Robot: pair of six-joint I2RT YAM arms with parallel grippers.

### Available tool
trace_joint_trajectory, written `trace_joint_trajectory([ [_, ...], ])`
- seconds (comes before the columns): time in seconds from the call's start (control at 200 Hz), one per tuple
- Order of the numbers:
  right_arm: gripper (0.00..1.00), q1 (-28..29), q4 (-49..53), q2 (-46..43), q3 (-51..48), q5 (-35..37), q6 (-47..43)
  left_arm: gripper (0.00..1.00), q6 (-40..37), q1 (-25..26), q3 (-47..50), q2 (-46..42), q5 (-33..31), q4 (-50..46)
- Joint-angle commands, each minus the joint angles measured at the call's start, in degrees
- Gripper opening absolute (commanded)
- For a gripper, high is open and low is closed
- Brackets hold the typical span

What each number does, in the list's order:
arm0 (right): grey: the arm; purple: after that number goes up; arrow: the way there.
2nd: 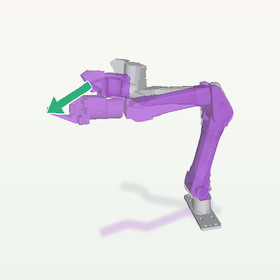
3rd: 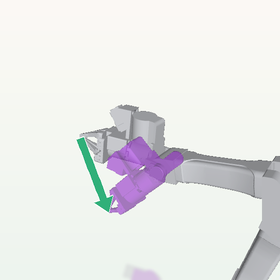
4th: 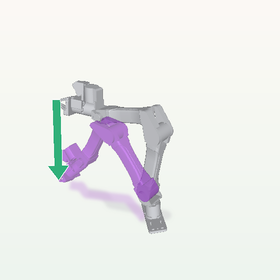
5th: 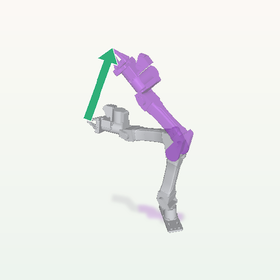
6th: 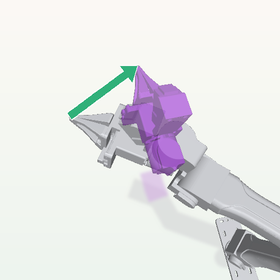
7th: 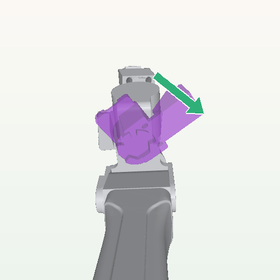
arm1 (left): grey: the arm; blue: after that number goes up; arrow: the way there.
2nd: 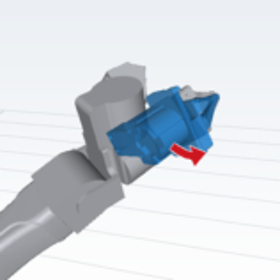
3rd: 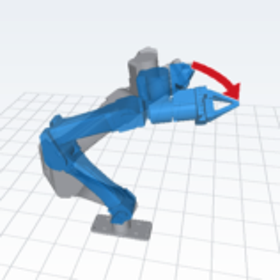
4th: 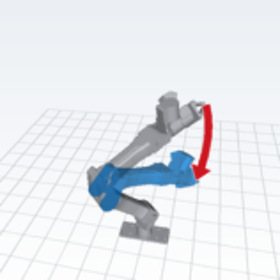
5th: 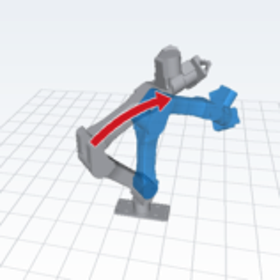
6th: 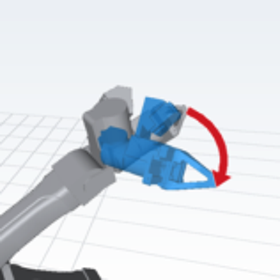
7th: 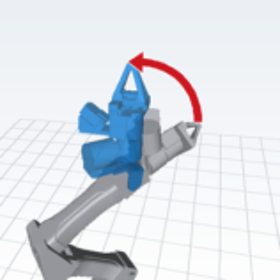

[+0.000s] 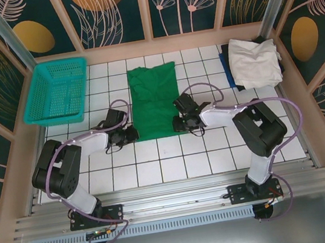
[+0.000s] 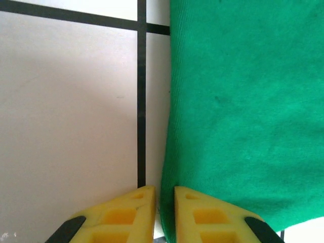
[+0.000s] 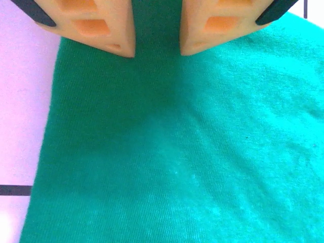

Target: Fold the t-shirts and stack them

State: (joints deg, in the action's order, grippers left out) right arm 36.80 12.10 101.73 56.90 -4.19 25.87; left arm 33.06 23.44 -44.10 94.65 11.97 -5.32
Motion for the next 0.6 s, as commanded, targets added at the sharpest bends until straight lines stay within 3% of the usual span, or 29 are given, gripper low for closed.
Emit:
trace_joint_trajectory([
  [0.0,0.31,-0.4,3.1,-1.7,-0.9,3.7,-0.4,0.18,0.6,-0.2,2.2,-1.7,-3.2,-2.5],
  [0.075,0.35,-0.7,5.3,-4.3,-1.9,6.3,-1.3,0.21,0.4,-0.2,2.2,-3.9,-4.5,-4.4],
  [0.2,0.39,-0.7,5.3,-9.3,-6.1,5.3,-0.9,0.41,1.3,-0.2,2.9,-8.5,-4.4,-5.4],
  [0.305,0.42,0.1,2.8,-13.0,-10.3,2.9,1.3,0.5,3.0,0.2,4.3,-11.7,-2.2,-3.2],
  [0.591,0.44,0.2,-3.5,-10.5,-11.8,0.0,2.3,0.52,3.6,1.8,2.7,-4.5,1.4,1.8],
])
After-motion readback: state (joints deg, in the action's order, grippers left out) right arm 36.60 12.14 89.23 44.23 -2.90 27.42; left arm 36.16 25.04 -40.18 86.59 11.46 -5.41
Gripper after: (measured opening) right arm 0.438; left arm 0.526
